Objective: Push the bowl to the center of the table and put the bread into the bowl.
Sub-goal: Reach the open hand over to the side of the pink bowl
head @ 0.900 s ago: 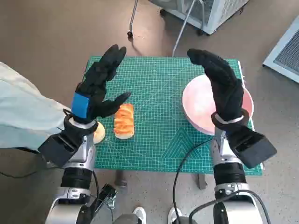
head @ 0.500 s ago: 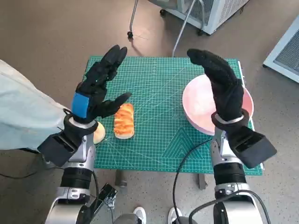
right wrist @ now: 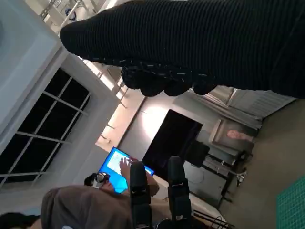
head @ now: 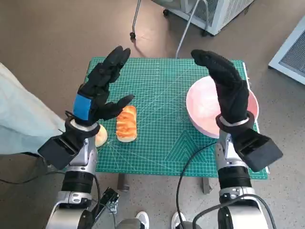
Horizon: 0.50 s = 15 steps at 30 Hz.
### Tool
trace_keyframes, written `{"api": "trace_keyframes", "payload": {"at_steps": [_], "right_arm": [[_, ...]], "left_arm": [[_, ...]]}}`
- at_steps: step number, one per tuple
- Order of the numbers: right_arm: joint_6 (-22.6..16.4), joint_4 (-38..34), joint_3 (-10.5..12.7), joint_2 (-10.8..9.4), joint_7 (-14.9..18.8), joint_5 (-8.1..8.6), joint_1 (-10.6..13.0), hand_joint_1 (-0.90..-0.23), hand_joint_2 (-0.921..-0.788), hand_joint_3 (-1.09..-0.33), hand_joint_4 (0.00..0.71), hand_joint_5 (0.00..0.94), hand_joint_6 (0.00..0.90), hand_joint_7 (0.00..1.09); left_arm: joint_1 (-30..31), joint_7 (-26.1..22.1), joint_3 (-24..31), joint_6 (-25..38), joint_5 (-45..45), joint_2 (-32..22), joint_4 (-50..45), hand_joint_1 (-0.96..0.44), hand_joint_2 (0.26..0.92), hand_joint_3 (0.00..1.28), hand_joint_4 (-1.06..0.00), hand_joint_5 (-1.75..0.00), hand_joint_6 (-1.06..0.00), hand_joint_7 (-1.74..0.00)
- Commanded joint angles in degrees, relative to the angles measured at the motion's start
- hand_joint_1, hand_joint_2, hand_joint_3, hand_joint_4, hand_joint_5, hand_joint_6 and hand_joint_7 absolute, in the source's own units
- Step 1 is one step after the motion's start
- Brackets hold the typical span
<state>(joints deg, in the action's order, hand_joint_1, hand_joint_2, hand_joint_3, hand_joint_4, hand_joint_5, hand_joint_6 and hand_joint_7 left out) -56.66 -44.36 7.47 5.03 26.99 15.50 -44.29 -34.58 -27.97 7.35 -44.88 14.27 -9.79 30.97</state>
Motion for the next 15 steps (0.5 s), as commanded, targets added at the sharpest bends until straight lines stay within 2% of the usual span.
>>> {"api": "trace_keyframes", "payload": {"at_steps": [1, 5, 9, 13, 15], "right_arm": [[0.94, -1.47, 1.56, 2.06, 0.68, 0.99, 0.35, -0.638, -0.921, -0.799, 0.232, 0.003, -0.001, 0.75], [1.08, -3.53, 3.31, 3.9, 1.36, 2.26, -0.81, -0.627, -0.921, -0.79, 0.234, 0.004, -0.001, 0.75], [0.53, -5.8, 5.17, 6.13, 1.04, 2.51, -1.62, -0.615, -0.921, -0.796, 0.23, 0.002, -0.001, 0.76], [-0.04, -8.46, 6.85, 7.9, -1.08, 1.35, -2.29, -0.59, -0.921, -0.816, 0.225, 0.0, -0.001, 0.75], [0.0, -10.05, 7.7, 8.81, -3.46, 0.17, -2.63, -0.579, -0.921, -0.828, 0.222, 0.0, -0.001, 0.74]], "left_arm": [[-0.48, 0.1, -0.49, 0.48, 0.18, 0.19, -1.72, -0.37, 0.921, 0.21, -0.3, 0.0, -0.41, -0.04], [-0.32, 0.48, -0.71, 0.81, -0.19, 0.37, -2.5, -0.37, 0.921, 0.21, -0.3, 0.0, -0.41, -0.04], [-0.18, 0.9, -0.99, 1.14, -0.58, 0.55, -3.29, -0.36, 0.921, 0.21, -0.3, 0.0, -0.41, -0.04], [-0.03, 1.28, -1.29, 1.62, -0.8, 0.67, -4.08, -0.36, 0.921, 0.21, -0.3, 0.0, -0.41, -0.04], [0.14, 1.39, -1.39, 1.81, -0.85, 0.66, -4.52, -0.36, 0.921, 0.21, -0.3, 0.0, -0.41, -0.04]]}}
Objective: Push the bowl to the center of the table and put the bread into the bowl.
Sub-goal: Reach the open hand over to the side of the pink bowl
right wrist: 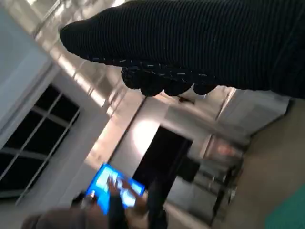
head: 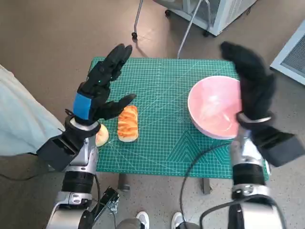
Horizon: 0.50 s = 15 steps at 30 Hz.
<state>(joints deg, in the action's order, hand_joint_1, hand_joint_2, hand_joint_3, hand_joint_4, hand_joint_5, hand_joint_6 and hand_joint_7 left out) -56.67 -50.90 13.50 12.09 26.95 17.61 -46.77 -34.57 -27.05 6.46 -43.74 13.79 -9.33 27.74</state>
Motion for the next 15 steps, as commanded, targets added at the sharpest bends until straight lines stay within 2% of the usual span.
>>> {"api": "trace_keyframes", "payload": {"at_steps": [1, 5, 11, 15], "right_arm": [[0.12, -4.39, 2.04, 2.29, -4.91, -2.62, -0.3, -0.574, -0.921, -0.834, 0.221, 0.0, -0.001, 0.74], [0.62, -8.08, 3.01, 4.53, -10.33, -5.59, -0.85, -0.536, -0.921, -0.858, 0.217, 0.0, -0.001, 0.71], [1.63, -12.48, 3.5, 7.69, -16.46, -9.12, -0.77, -0.496, -0.921, -0.874, 0.214, 0.0, -0.001, 0.67], [2.93, -14.47, 3.84, 8.93, -18.77, -10.09, -0.45, -0.49, -0.921, -0.879, 0.209, 0.0, -0.001, 0.66]], "left_arm": [[0.24, 0.5, -0.56, 0.72, -0.41, 0.19, -1.49, -0.36, 0.921, 0.21, -0.3, 0.0, -0.41, -0.04], [0.55, 0.55, -0.66, 0.62, -0.48, 0.14, -1.82, -0.36, 0.921, 0.21, -0.29, 0.0, -0.41, -0.04], [0.97, 0.33, -0.52, 0.57, -0.24, -0.12, -2.13, -0.36, 0.921, 0.21, -0.29, 0.0, -0.41, -0.04], [1.03, 0.17, -0.35, 0.4, -0.09, -0.32, -1.88, -0.36, 0.921, 0.21, -0.29, 0.0, -0.41, -0.04]]}}
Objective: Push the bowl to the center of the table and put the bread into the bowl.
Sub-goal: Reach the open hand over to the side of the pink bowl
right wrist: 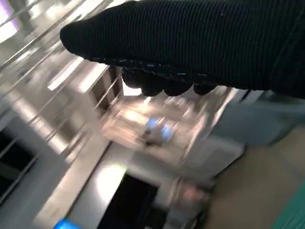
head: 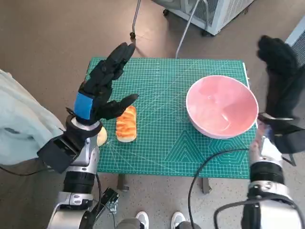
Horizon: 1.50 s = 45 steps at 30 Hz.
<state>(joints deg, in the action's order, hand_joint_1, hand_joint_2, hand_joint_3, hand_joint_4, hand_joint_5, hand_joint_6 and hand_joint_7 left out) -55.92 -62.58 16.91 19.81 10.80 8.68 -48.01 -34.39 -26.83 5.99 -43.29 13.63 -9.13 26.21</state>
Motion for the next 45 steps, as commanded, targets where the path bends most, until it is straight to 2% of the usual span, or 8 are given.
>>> {"api": "trace_keyframes", "payload": {"at_steps": [1, 6, 11, 20, 38, 45], "right_arm": [[2.52, -3.17, 0.48, 1.41, -3.01, -1.24, 0.84, -0.486, -0.921, -0.881, 0.205, 0.0, -0.001, 0.65], [5.4, -5.29, 0.19, 2.31, -6.4, -2.65, 1.35, -0.459, -0.921, -0.889, 0.2, 0.001, -0.001, 0.63], [7.74, -7.17, -0.08, 2.56, -8.44, -3.68, 2.07, -0.468, -0.921, -0.885, 0.206, 0.004, -0.001, 0.61], [10.41, -9.15, -0.47, 1.49, -10.73, -4.64, 2.63, -0.488, -0.921, -0.879, 0.233, 0.017, 0.002, 0.63], [18.38, -12.34, 1.35, -1.58, -9.67, -3.49, 1.72, -0.491, -0.921, -0.865, 0.251, 0.019, 0.036, 0.64], [22.0, -12.99, 4.18, -3.49, -6.36, -0.49, 1.32, -0.502, -0.921, -0.836, 0.246, 0.01, 0.071, 0.61]], "left_arm": [[0.82, -0.06, 0.15, -0.11, 0.07, -0.54, -0.24, -0.36, 0.921, 0.21, -0.29, 0.0, -0.41, -0.04], [0.57, -0.2, 0.31, -0.49, 0.1, -0.64, 0.67, -0.36, 0.921, 0.21, -0.3, 0.0, -0.42, -0.04], [0.39, -0.23, 0.29, -0.46, 0.08, -0.67, 0.85, -0.36, 0.921, 0.21, -0.3, 0.0, -0.42, -0.04], [0.46, -0.57, 0.3, -0.07, 0.51, -0.86, 0.42, -0.36, 0.921, 0.21, -0.29, 0.0, -0.42, -0.04], [1.0, -1.49, 0.55, 0.56, 1.3, -1.62, -0.25, -0.36, 0.921, 0.21, -0.29, 0.0, -0.42, -0.04], [1.26, -1.94, 0.72, 0.78, 1.81, -1.94, -0.32, -0.35, 0.921, 0.21, -0.3, 0.0, -0.42, -0.04]]}}
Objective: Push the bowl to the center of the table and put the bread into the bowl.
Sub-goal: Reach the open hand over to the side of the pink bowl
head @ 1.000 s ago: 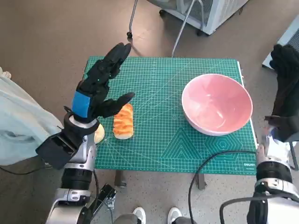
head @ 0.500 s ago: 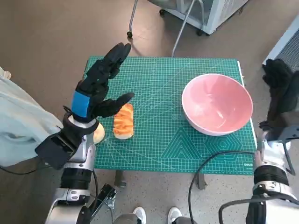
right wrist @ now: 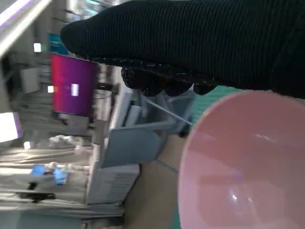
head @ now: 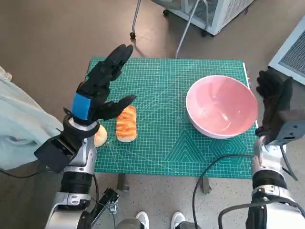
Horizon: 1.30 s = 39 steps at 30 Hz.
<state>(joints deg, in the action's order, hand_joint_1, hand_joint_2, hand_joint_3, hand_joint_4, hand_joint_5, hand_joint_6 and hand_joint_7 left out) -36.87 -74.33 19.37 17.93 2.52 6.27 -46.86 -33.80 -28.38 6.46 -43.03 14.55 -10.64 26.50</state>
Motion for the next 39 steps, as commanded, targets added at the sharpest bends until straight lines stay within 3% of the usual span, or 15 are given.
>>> {"api": "trace_keyframes", "payload": {"at_steps": [1, 9, 21, 29, 39], "right_arm": [[3.29, -1.27, 2.03, -1.81, 2.24, 2.22, 0.09, -0.509, -0.921, -0.823, 0.247, 0.009, 0.081, 0.6], [6.01, -1.68, 2.1, -3.3, 1.38, 1.59, -0.45, -0.512, -0.921, -0.79, 0.257, 0.005, 0.138, 0.52], [10.24, -2.09, 3.6, -5.7, 1.93, 2.56, -1.85, -0.489, -0.921, -0.799, 0.265, 0.007, 0.141, 0.47], [12.11, -2.16, 6.0, -8.42, 3.14, 4.81, -3.03, -0.466, -0.921, -0.801, 0.279, 0.012, 0.166, 0.46], [13.43, -2.41, 6.06, -11.06, 2.25, 4.33, -4.24, -0.506, -0.921, -0.79, 0.262, 0.002, 0.2, 0.45]], "left_arm": [[0.72, -0.43, 0.27, 0.59, 0.93, -0.44, -0.71, -0.35, 0.921, 0.21, -0.3, 0.0, -0.42, -0.04], [1.3, -0.6, 0.36, 0.85, 1.06, -0.48, -1.25, -0.34, 0.921, 0.21, -0.29, 0.0, -0.42, -0.04], [2.64, -0.81, 0.59, 0.87, 1.18, -0.64, -2.37, -0.34, 0.921, 0.21, -0.29, 0.0, -0.42, -0.04], [3.4, -0.91, 0.68, 0.58, 1.24, -0.65, -2.52, -0.36, 0.921, 0.21, -0.29, 0.0, -0.42, -0.04], [4.85, -1.02, 0.82, 0.67, 1.78, -0.82, -3.22, -0.37, 0.921, 0.21, -0.29, 0.0, -0.42, -0.03]]}}
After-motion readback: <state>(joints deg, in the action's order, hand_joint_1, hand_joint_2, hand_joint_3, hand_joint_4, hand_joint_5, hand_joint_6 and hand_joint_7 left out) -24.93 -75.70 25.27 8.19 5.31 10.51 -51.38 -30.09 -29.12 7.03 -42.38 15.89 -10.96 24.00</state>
